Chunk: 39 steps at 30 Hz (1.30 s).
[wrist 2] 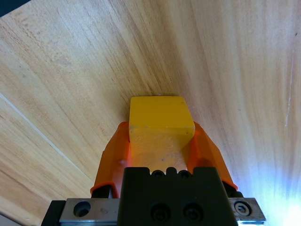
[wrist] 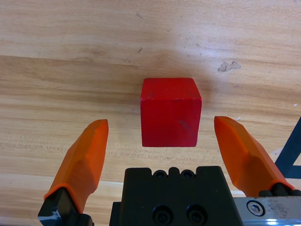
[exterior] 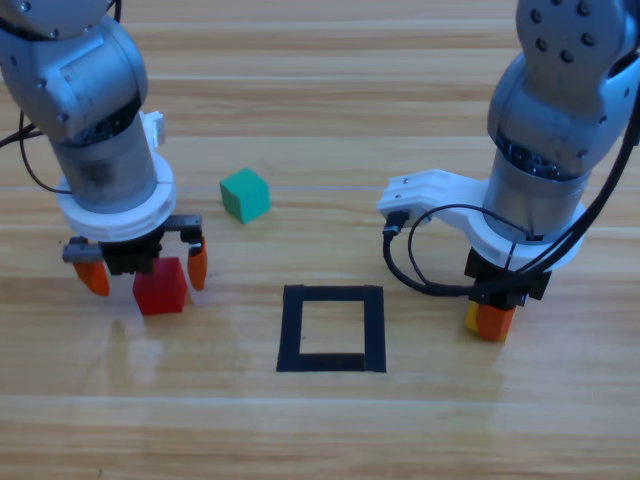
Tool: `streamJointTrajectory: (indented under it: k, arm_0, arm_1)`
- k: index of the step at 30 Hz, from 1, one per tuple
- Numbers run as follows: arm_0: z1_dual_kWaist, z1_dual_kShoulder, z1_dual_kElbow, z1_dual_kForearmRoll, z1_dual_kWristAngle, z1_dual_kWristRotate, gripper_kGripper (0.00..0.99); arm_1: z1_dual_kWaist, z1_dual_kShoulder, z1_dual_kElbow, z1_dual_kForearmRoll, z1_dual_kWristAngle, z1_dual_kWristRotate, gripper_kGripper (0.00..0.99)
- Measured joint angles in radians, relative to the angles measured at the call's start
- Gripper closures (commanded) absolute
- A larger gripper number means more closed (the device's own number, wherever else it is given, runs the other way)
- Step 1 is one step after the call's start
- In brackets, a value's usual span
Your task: Stack the blocks in the rectangular block: red at the bottom, yellow in the middle, green on top
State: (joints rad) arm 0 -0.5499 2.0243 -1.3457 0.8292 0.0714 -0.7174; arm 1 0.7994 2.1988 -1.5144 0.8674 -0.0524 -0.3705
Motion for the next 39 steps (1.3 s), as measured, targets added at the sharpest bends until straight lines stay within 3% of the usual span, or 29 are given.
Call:
streamJointTrajectory:
  k: [8, 13, 17, 22, 25, 32, 39]
  arm_0:
    - [0.000, 0.003, 0.000, -0.008, 0.000, 0.014, 0.039]
    - [0.000, 0.017, 0.005, -0.045, -0.002, 0.020, 0.085]
    - [0.000, 0.033, 0.020, -0.051, -0.011, 0.026, 0.094]
    - [0.000, 0.044, 0.021, -0.067, -0.011, 0.029, 0.180]
    - [-0.001, 0.044, 0.023, -0.072, -0.011, 0.035, 0.321]
    - [-0.001, 0.044, 0.027, -0.082, -0.015, 0.057, 0.837]
    - [-0.002, 0.034, 0.039, -0.081, -0.016, 0.081, 0.847]
  arm_1:
    - [0.000, -0.004, -0.020, 0.103, 0.000, 0.044, 0.990]
    - [-0.001, -0.111, -0.020, 0.160, 0.006, 0.093, 0.990]
    - [-0.002, -0.211, -0.014, 0.164, 0.057, 0.144, 0.990]
    - [-0.002, -0.244, 0.044, 0.162, 0.127, 0.160, 0.990]
    - [-0.002, -0.244, 0.077, 0.134, 0.127, 0.175, 0.990]
    - [-0.002, -0.244, 0.089, 0.111, 0.127, 0.177, 0.990]
    - [-0.002, -0.243, 0.099, 0.106, 0.127, 0.177, 0.990]
